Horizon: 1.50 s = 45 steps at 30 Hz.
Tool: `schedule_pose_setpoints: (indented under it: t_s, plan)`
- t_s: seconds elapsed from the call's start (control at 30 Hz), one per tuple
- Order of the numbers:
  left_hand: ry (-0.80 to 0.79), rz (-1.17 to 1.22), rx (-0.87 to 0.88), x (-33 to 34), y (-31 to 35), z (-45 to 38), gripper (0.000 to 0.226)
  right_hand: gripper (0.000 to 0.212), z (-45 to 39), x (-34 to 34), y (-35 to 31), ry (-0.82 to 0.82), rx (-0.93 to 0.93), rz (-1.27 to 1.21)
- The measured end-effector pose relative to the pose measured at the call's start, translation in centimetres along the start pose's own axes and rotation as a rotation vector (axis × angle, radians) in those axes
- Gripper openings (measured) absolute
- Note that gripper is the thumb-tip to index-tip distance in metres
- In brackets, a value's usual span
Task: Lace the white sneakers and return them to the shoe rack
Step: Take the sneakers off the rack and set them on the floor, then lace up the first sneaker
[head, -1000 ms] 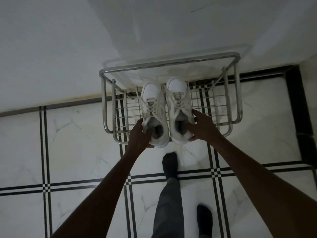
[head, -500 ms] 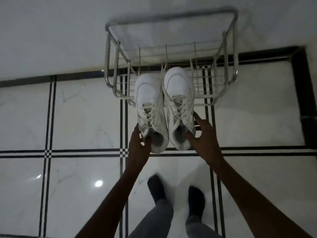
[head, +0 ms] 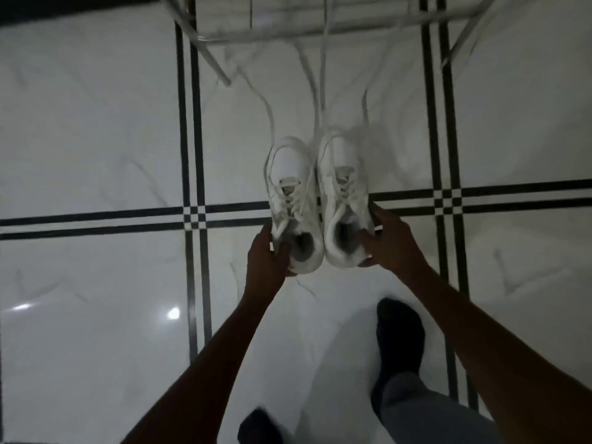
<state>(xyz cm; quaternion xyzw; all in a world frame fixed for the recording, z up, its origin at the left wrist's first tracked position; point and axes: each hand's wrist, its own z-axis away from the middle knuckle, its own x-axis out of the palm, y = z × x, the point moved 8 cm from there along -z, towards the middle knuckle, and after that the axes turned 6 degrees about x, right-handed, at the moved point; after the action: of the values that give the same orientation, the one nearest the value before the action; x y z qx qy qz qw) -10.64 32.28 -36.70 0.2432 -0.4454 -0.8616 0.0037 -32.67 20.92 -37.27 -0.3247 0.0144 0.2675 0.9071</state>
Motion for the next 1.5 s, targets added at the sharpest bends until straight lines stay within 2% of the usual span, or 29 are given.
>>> schedule_pose_setpoints:
  t_s: [0.13,0.23,0.37,0.47,0.53,0.6,0.7,0.83,1.03,1.17,1.23,1.37,1.5]
  plan:
    - [-0.041,0.067,-0.108,2.5,-5.3,-1.7,0.051,0.057,-3.3,1.2,4.4,0.009,0.082,0.032]
    - [-0.065,0.047,-0.127,3.2,-6.9,-2.2,0.049,0.059,-4.3,1.5,5.6,0.037,0.045,0.068]
    - [-0.046,-0.064,-0.077,2.3,-6.3,-2.7,0.061,0.062,-2.5,1.1,2.8,0.256,-0.188,0.428]
    - [0.036,-0.08,0.032,1.1,-4.7,-2.8,0.059,0.046,0.6,2.0,-1.5,0.458,-0.438,0.562]
    - [0.102,-0.071,0.131,0.5,-3.3,-3.0,0.047,0.028,1.0,3.7,-3.9,0.439,-0.554,0.562]
    - [0.138,-0.031,0.217,0.4,-2.5,-3.4,0.033,0.019,0.0,6.1,-4.7,0.326,-0.595,0.569]
    - [0.189,-0.043,0.342,0.3,-2.4,-4.6,0.013,0.024,-2.5,9.4,-4.3,0.227,-0.566,0.648]
    - [0.21,-0.114,0.514,-0.1,-2.6,-6.2,0.004,0.027,-4.9,10.4,-4.1,0.281,-0.502,0.802]
    - [0.202,-0.158,0.591,-0.2,-2.8,-6.7,0.018,0.013,-5.2,10.2,-4.7,0.261,-0.54,0.664]
    - [0.257,-0.168,0.523,-1.3,-2.6,-6.0,0.016,0.013,-3.3,10.5,-5.4,0.287,-0.586,0.604]
    - [0.3,-0.196,0.483,-1.7,-3.0,-5.4,0.015,0.006,-2.3,10.8,-4.8,0.278,-0.569,0.561]
    - [0.375,-0.179,0.466,-1.8,-3.0,-5.3,0.017,0.014,-1.7,10.5,-4.4,0.408,-0.585,0.462]
    - [0.404,-0.172,0.456,-1.7,-3.2,-5.3,0.02,0.017,-1.3,10.4,-3.4,0.493,-0.518,0.365]
